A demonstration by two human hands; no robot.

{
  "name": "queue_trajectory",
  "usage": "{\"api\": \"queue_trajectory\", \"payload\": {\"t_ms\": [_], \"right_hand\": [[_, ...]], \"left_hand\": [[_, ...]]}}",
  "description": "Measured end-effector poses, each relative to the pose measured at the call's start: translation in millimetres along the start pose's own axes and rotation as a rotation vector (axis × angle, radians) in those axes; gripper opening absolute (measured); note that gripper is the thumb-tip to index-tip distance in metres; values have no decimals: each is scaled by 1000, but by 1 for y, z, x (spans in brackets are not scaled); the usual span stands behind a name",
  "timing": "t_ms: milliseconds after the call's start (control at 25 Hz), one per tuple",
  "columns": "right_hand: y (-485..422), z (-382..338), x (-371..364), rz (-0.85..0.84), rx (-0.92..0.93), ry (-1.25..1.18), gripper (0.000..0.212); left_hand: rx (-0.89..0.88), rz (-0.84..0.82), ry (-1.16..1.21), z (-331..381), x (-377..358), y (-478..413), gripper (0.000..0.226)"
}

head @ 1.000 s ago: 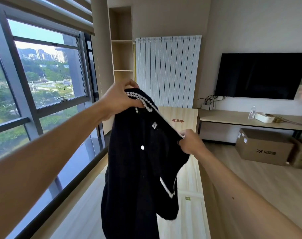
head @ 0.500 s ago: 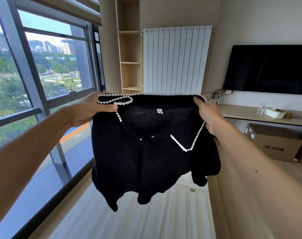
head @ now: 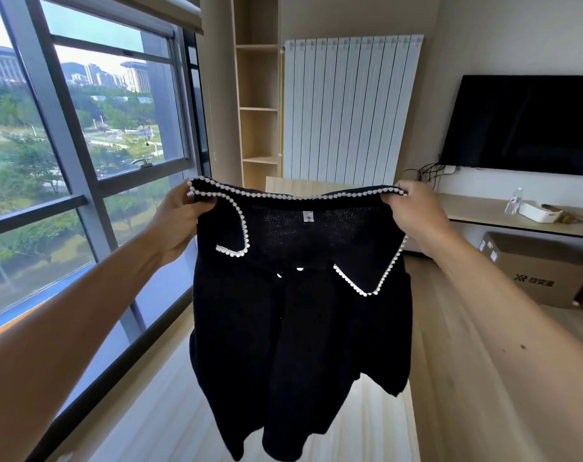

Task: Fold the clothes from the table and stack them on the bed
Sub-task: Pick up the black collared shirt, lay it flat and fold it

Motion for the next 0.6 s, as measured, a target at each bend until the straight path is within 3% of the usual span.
{"api": "queue_trajectory", "payload": {"t_ms": [160, 240, 320, 480, 600], "right_hand": [[20, 0, 0, -82, -158, -232, 16], [29, 5, -3, -210, -206, -289, 11], [37, 18, -10, -301, -233, -246, 20], [66, 60, -43, -415, -300, -186, 25], [101, 91, -63, -581, -341, -143, 29]], "left_hand": [[-73, 26, -186, -14, 1, -3, 24], [-112, 64, -342, -26, 3, -5, 21], [-64, 124, -463, -47, 7, -14, 13], [102, 131, -596, -108, -2, -19, 24], [15, 88, -785, -142, -17, 1, 24]]}}
Point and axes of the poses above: each hand's wrist, its own y-axis away from the middle knuckle, its own x-axis out of the back of the hand, z = x × y, the point moved 4 cm from there along -y, towards the middle knuckle, and after that the axes turned 14 degrees about x, right-handed, at the moved point
